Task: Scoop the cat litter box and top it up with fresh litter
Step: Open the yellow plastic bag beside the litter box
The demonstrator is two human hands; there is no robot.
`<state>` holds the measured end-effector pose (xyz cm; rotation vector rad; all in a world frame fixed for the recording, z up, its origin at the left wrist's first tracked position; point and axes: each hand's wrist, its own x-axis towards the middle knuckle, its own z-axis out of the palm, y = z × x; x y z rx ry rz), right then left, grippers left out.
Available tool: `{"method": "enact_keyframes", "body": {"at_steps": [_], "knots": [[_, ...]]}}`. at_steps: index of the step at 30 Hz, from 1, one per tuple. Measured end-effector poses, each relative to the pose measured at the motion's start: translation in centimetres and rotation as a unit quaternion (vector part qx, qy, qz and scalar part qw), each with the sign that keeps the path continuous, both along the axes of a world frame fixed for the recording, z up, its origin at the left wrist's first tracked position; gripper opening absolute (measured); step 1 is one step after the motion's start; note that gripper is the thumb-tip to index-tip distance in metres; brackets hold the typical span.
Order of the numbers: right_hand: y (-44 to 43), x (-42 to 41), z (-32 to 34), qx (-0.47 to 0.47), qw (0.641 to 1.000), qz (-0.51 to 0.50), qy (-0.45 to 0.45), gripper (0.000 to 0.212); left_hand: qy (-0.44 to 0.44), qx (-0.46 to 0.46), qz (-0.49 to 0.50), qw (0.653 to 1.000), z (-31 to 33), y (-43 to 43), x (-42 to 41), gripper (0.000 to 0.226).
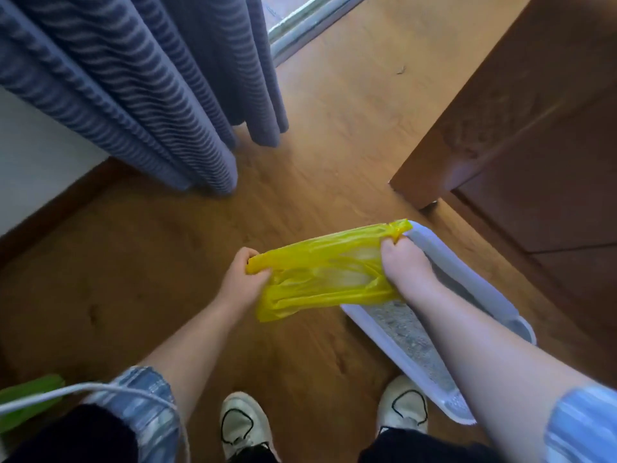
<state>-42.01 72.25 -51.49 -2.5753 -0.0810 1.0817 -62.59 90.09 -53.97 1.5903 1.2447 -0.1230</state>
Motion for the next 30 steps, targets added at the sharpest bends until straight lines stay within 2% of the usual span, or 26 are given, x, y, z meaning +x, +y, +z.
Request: {"method": "enact_keyframes", "body": {"at_steps": [3,5,7,11,14,17,19,20,22,24,25,27,30], "knots": [[3.4,1.2,-6.2,0.003,0.999,0.034,-0.015,0.049,-0.008,0.033,0.039,0.999,-6.4,2.7,1.1,0.007],[5.5,1.7,-9.4,0.006,0.997,0.068,-0.025,0.052,0.028,0.072,0.035,0.996,-10.0,4.4,2.0,0.01],[7.3,2.4,-12.1,0.009,0.992,0.121,-0.036,0.047,0.053,0.07,0.044,0.995,-13.0,5.8,3.0,0.013],[9.3,3.7,-15.4,-0.011,0.986,0.166,-0.005,0.048,0.135,-0.014,0.022,0.99,-17.0,7.2,3.7,0.039],[9.6,3.7,-16.2,-0.043,0.985,0.169,0.01,0.045,0.132,-0.135,0.048,0.981,-17.7,7.0,2.6,0.042],[9.1,3.3,-16.5,-0.104,0.98,0.158,-0.057,0.066,0.158,-0.193,0.07,0.966,-17.3,6.6,1.7,0.06],[8.8,3.2,-16.4,-0.027,0.979,0.143,-0.143,0.066,0.209,-0.119,0.005,0.971,-17.0,6.8,1.8,0.076],[8.8,3.2,-16.2,0.029,0.967,0.158,-0.196,0.06,0.234,-0.036,-0.043,0.971,-16.9,7.1,2.2,0.077],[8.9,3.0,-16.2,0.11,0.931,0.233,-0.258,0.043,0.221,0.176,-0.145,0.948,-16.3,7.9,2.9,0.056],[9.1,2.2,-16.9,0.114,0.911,0.334,-0.213,0.033,0.12,0.321,-0.244,0.908,-16.1,7.8,3.5,0.031],[9.2,1.6,-17.4,0.088,0.905,0.379,-0.174,0.032,0.077,0.336,-0.289,0.893,-16.2,7.3,3.7,0.024],[9.0,0.6,-18.5,0.026,0.891,0.439,-0.118,0.034,0.046,0.278,-0.341,0.897,-16.7,5.5,4.0,0.019],[8.2,-0.2,-19.1,-0.033,0.889,0.448,-0.093,0.049,0.097,0.206,-0.398,0.889,-17.9,3.8,3.8,0.024]]}}
